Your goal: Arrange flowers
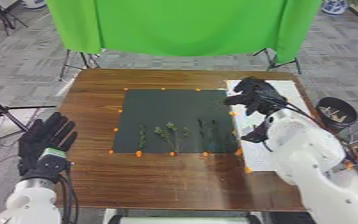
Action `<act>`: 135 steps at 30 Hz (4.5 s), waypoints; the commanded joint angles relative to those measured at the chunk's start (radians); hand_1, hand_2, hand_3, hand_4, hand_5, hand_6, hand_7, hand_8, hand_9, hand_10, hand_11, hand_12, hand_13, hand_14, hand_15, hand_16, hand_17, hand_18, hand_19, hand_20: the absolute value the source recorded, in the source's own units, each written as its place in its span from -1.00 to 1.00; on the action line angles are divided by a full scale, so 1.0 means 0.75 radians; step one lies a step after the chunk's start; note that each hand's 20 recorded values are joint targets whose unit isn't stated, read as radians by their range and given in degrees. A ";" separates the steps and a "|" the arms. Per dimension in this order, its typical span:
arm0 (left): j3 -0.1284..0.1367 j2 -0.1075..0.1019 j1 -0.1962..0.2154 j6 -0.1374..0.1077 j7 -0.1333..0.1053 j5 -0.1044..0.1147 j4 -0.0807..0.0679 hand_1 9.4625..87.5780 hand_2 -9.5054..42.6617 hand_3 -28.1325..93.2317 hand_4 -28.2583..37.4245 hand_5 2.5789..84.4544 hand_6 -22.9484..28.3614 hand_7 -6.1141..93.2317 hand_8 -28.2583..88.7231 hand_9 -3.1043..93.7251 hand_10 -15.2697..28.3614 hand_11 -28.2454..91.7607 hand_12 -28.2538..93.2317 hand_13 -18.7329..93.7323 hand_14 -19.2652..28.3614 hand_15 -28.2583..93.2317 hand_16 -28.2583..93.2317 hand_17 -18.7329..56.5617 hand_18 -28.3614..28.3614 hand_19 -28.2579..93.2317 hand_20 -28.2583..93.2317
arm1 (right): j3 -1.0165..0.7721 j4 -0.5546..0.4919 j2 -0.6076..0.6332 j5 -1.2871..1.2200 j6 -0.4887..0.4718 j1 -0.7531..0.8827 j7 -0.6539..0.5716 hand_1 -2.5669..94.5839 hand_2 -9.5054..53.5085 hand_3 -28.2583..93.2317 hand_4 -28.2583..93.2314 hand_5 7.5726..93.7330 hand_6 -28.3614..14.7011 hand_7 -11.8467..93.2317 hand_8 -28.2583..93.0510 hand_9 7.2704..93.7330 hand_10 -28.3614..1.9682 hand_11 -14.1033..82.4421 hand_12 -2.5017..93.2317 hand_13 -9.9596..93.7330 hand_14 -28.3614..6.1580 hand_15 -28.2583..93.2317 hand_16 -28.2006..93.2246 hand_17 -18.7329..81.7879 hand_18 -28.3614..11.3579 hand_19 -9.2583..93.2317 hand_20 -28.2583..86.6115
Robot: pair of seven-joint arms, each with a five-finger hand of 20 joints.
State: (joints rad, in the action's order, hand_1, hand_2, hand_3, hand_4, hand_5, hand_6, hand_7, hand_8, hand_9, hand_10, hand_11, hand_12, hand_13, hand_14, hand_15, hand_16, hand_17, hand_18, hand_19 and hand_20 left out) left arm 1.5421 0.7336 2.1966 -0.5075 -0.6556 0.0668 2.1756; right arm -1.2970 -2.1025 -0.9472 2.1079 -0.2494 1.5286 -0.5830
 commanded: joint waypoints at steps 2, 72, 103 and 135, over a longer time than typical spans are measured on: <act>0.051 0.011 0.049 0.021 -0.011 -0.024 0.029 -0.50 0.08 0.68 -1.00 0.12 0.30 -0.46 -0.72 -0.06 0.44 -0.10 -0.39 -0.13 0.53 0.24 -0.73 -0.66 0.55 0.19 -0.43 | -0.163 0.004 0.188 0.062 -0.168 0.170 -0.066 -0.20 -1.00 0.78 -0.95 -0.08 -0.01 -0.43 -0.72 -0.09 -0.39 -0.50 -0.62 -0.01 -0.40 0.03 -0.29 -0.19 -0.67 0.46 -0.10; 0.055 0.041 0.053 -0.012 0.078 -0.079 0.007 -0.50 0.08 0.67 -1.00 0.11 0.30 -0.44 -0.72 -0.07 0.44 -0.09 -0.38 -0.14 0.53 0.24 -0.72 -0.67 0.56 0.19 -0.43 | 0.872 0.573 -0.385 0.461 0.090 -0.689 0.625 0.33 -1.00 0.66 -1.00 0.55 0.46 -0.08 -0.50 0.73 0.46 -0.60 -0.24 0.39 0.34 0.00 0.16 -0.10 -0.53 0.59 0.16; -0.061 -0.020 -0.134 -0.005 0.097 -0.032 -0.023 -0.50 0.07 0.67 -1.00 0.11 0.29 -0.44 -0.72 -0.07 0.43 -0.10 -0.38 -0.14 0.53 0.24 -0.72 -0.67 0.56 0.19 -0.42 | 0.961 0.854 -0.624 0.544 0.049 -0.676 0.507 0.34 -1.00 0.65 -1.00 0.47 0.46 -0.04 -0.56 0.69 0.46 -0.60 -0.24 0.42 0.30 0.11 0.21 -0.07 -0.56 0.61 0.18; -0.017 -0.020 -0.117 0.050 0.130 0.006 -0.034 -0.41 -0.03 0.66 -1.00 0.11 0.27 -0.44 -0.72 -0.05 0.37 -0.11 -0.38 -0.14 0.51 0.24 -0.72 -0.67 0.56 0.19 -0.42 | 0.906 0.766 -0.667 0.461 -0.242 -0.635 0.399 0.14 -1.00 0.74 -1.00 0.24 0.38 -0.26 -0.81 0.24 0.13 -0.42 -0.63 0.29 0.13 0.21 0.05 -0.13 -0.61 0.58 0.13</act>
State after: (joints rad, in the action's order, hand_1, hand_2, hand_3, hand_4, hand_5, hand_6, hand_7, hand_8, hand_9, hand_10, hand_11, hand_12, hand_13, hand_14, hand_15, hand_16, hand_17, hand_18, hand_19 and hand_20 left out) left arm 1.5198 0.7156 2.0934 -0.4886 -0.5809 0.0925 2.1505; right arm -0.6072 -1.5066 -1.4266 2.4356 -0.3529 1.0609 -0.2778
